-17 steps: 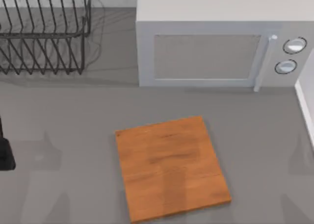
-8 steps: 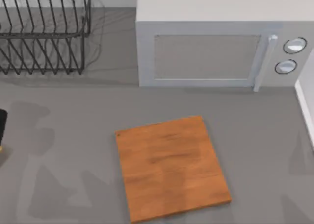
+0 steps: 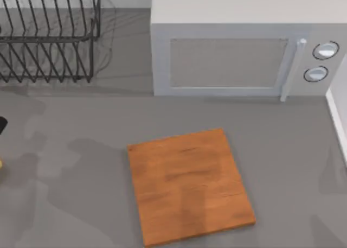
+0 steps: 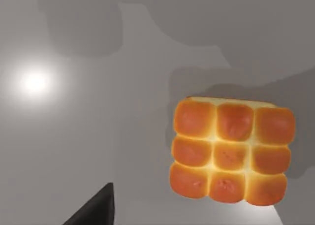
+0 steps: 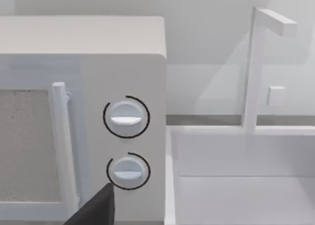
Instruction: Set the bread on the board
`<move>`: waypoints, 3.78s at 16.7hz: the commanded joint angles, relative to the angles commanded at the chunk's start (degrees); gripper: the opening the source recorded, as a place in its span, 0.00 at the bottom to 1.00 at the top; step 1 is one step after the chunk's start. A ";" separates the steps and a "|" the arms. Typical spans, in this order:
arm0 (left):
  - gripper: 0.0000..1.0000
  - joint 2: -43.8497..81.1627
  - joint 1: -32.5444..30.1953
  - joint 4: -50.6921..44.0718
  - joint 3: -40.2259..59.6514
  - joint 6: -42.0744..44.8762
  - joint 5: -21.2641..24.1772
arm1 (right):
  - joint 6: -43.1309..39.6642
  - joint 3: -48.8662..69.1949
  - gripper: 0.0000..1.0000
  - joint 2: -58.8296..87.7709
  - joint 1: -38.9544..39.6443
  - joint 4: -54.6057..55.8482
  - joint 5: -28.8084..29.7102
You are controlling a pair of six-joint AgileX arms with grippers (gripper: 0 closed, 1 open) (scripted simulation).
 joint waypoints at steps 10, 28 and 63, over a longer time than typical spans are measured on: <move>1.00 12.59 1.30 -7.45 7.26 4.46 0.00 | 0.00 0.00 1.00 0.00 0.00 0.00 0.00; 0.77 19.81 1.41 8.12 -1.09 4.68 0.03 | 0.00 0.00 1.00 0.00 0.00 0.00 0.00; 0.00 9.97 1.18 -15.42 13.45 4.07 0.74 | 0.00 0.00 1.00 0.00 0.00 0.00 0.00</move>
